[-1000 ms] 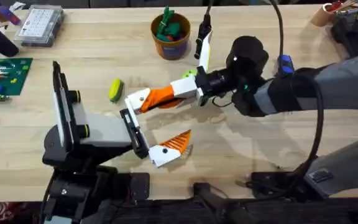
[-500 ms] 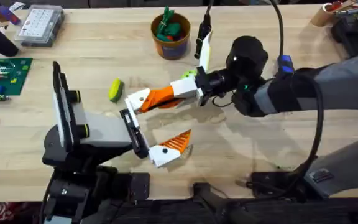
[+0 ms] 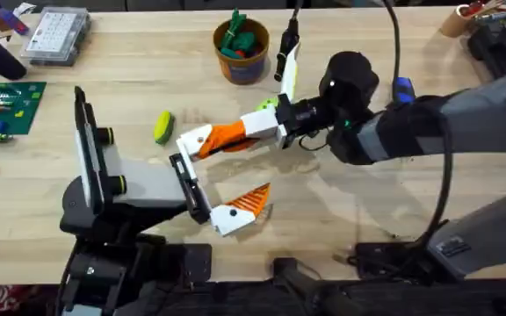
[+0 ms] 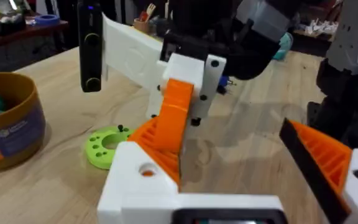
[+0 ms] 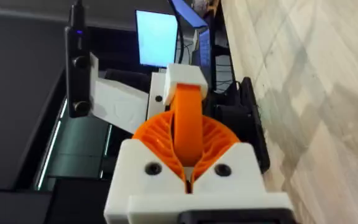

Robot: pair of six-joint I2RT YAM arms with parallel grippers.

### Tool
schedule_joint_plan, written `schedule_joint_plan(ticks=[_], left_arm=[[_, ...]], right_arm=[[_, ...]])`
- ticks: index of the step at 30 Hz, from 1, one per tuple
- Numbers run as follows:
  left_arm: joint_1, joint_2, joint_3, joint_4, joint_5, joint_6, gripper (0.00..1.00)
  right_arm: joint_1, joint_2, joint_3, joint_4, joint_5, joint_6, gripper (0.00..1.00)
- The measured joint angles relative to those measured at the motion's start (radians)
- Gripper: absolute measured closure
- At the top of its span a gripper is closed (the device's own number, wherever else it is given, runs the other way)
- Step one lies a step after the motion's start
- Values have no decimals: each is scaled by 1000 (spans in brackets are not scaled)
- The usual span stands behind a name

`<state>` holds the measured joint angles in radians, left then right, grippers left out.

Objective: Pick up the gripper from the table and insert it into the empty holder that is missing its gripper. Then pick up a screw, insert it into the mounting hole, and use the screwdriver to tighten it. Finally, clean up the table by picking up the vegetable and placing it into the bucket.

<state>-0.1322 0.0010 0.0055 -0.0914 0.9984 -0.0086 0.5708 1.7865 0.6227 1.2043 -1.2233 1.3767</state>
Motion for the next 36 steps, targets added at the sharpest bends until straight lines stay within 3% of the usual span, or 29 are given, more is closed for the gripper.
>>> schedule_joint_plan(ticks=[5,36], left_arm=[[0,5,0,0,-4,-6,10],[2,8,0,1,-13,-10,10]], right_arm=[[2,40,2,79,3,46,981],[40,44,10,83,38,89,981]])
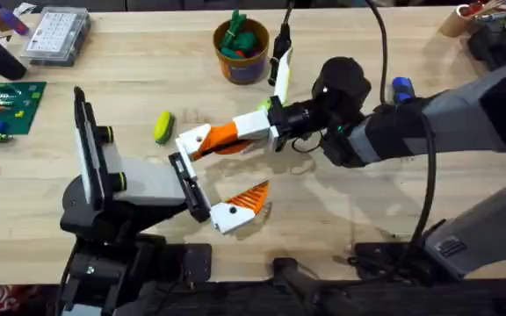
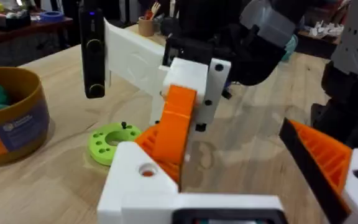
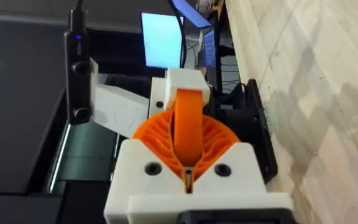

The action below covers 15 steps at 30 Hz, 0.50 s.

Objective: Pick up the gripper from the table and insert it into the empty holder that is missing its gripper. Then pick up a screw, insert it into the mounting hole, and use the screwdriver to tighten it. Finally, clean up the table by picking up the vegetable and placing it into the bucket.

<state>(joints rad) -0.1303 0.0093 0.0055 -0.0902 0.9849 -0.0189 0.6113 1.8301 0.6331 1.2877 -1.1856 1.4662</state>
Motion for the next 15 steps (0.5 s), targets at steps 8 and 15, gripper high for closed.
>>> schedule_joint_plan(ticks=[8,15], left_arm=[[0,0,0,0,-5,0,10],[1,0,0,1,-9,0,10]], right_arm=[[2,0,0,0,10,0,981],[5,0,0,0,18,0,981]])
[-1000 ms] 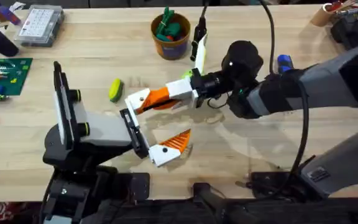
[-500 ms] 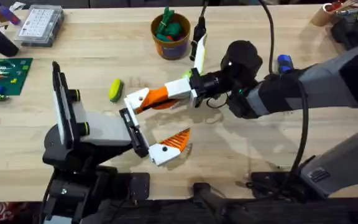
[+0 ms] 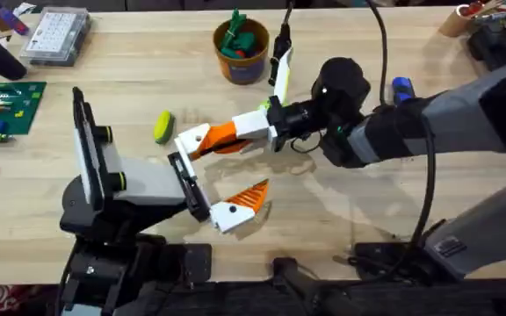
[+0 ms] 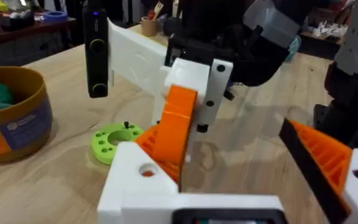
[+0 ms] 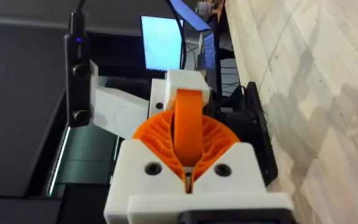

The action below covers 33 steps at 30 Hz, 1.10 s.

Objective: Pick up the gripper from the table and insert it into the empty holder that is missing its gripper. Then pick up a screw, insert it into the mounting hole, and use the screwdriver to tighten it. Finally, clean up the table by picking up the vegetable and placing it into the bucket.

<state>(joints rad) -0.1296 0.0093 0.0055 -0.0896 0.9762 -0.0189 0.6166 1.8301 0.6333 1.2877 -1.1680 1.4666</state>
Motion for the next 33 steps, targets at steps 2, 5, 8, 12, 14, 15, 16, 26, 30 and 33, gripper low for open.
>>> schedule_joint_plan(ticks=[2,5,8,12,14,15,16,26,30,33], left_arm=[[2,0,0,0,0,0,10],[2,0,0,0,0,0,10],[2,0,0,0,0,0,10],[2,0,0,0,0,0,10],[2,0,0,0,0,0,10],[2,0,0,0,0,0,10],[2,0,0,0,0,0,10],[2,0,0,0,0,0,10],[-1,-4,0,0,8,11,10],[-4,-5,0,-1,26,16,10]], right_arm=[[0,0,0,0,1,0,981],[0,0,0,0,2,0,981],[1,0,0,0,2,0,991],[1,0,0,0,3,0,991],[1,0,0,0,4,0,993],[1,0,0,0,4,0,993],[1,0,0,0,4,0,993],[1,0,0,-1,4,2,966],[17,15,0,-21,9,4,435],[35,35,0,-26,16,4,50]])
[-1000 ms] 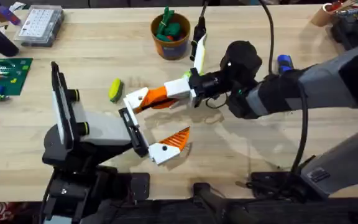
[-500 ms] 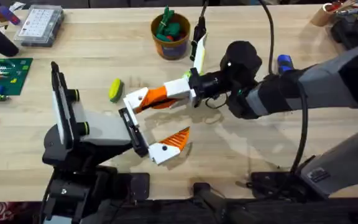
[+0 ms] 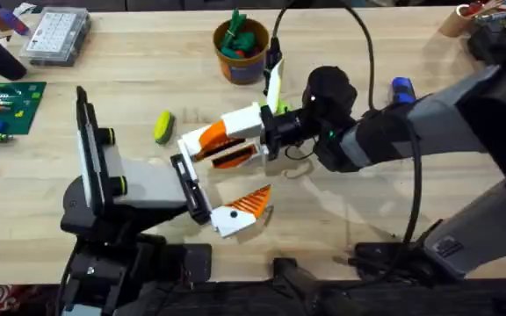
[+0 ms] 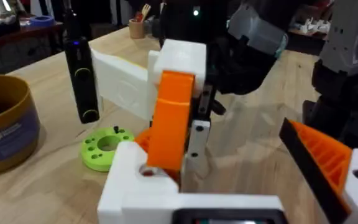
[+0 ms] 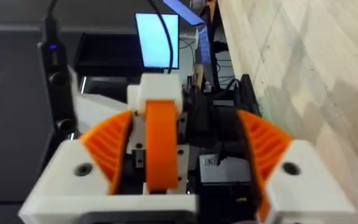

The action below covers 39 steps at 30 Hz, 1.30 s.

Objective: Pick up the gripper from the table and insert it into the empty holder that is missing its gripper. Then pick up a screw, insert it into the mounting hole, and use the screwdriver to tighten it. Finally, clean up the table by picking up the vegetable and placing it into the bucket.

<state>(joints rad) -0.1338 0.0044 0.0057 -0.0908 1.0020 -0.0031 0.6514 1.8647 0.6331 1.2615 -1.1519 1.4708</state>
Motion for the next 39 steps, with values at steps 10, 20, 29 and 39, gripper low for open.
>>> schedule_joint_plan(ticks=[10,20,29,39], left_arm=[[-3,0,0,-3,24,4,10],[-3,0,0,-3,27,4,10],[-3,0,0,-3,27,5,10],[-3,0,0,-3,27,8,10]], right_arm=[[3,2,0,-2,7,0,7],[-42,-77,2,-186,7,-103,6],[-162,-284,21,-673,14,-426,6],[-330,-449,200,-1324,33,-828,6]])
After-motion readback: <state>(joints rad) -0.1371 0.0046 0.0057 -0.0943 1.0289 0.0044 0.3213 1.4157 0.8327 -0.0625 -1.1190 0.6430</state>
